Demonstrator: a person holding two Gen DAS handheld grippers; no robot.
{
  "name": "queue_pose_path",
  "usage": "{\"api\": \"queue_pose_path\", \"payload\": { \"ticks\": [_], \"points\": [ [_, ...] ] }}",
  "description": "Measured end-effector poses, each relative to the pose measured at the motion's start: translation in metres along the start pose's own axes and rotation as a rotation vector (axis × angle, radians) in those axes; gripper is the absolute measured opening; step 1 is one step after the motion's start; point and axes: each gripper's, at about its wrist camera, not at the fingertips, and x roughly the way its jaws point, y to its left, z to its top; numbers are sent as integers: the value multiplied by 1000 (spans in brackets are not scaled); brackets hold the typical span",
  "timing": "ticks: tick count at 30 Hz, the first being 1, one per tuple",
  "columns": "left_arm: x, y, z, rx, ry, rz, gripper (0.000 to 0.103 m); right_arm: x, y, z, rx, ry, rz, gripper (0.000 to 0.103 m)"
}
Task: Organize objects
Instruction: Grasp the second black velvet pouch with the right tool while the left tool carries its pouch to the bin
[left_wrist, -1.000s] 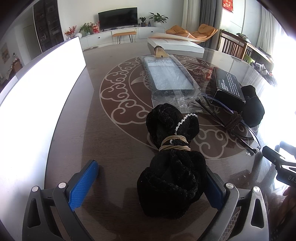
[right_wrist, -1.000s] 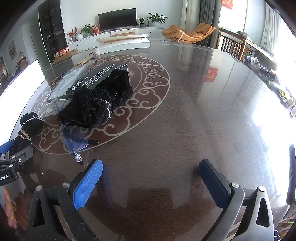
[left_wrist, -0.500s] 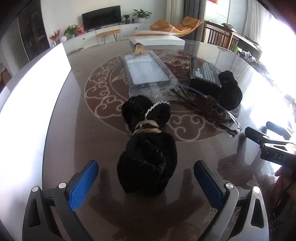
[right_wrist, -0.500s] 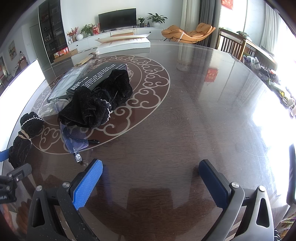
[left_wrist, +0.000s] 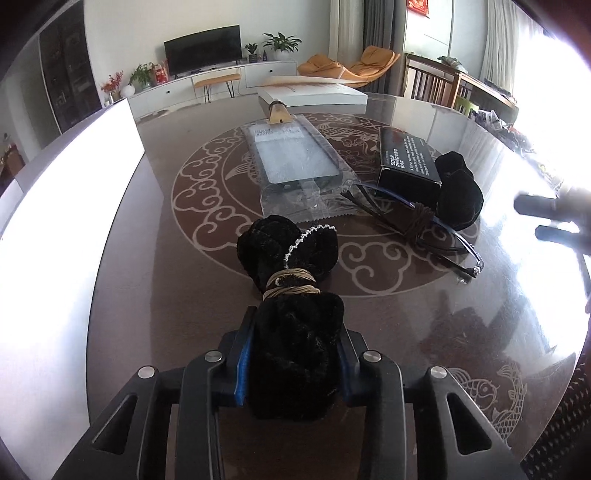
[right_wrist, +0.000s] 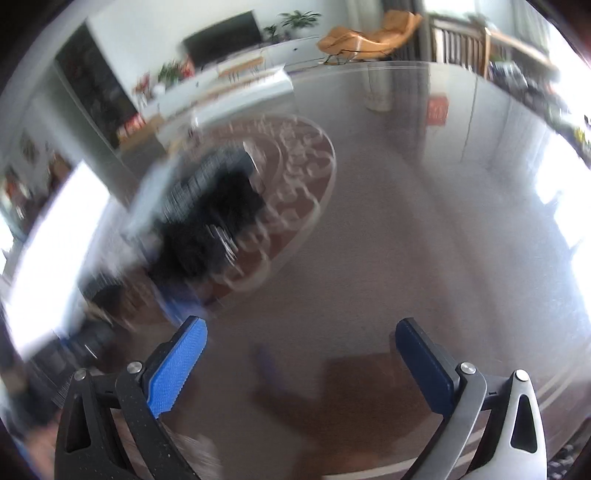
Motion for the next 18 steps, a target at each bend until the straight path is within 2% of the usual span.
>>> {"api": "queue_pose_path", "payload": {
  "ticks": [2,4,5,6,7,8,9,13,16,18],
  "points": [
    [-2,-2,-3,5,2,0,35,7,23,25,-1,10,57,102],
    [-5,0,-7,9,9,-11,35,30,44,43,-20,88,92,97],
    [-6,0,-9,14,11,-13,35,43,51,49,-45,133,80,80],
    [-8,0,-11,20,14,-13,35,55,55,51,-73,181,53,55],
    [-10,1,-15,22,17,-16,35,61,53,50,-81,213,35,48],
    [-13,3,-18,22,17,-18,35,59,44,47,-63,222,55,43],
    [-15,5,-21,21,15,-18,35,54,34,43,-49,220,76,42],
    [-19,8,-28,18,11,-20,35,27,-10,24,-42,227,62,43],
    [-19,8,-28,3,8,-25,35,12,-29,15,-42,232,9,52],
    [-19,9,-28,-5,5,-29,35,1,-27,11,-116,202,-34,57]
  ]
}}
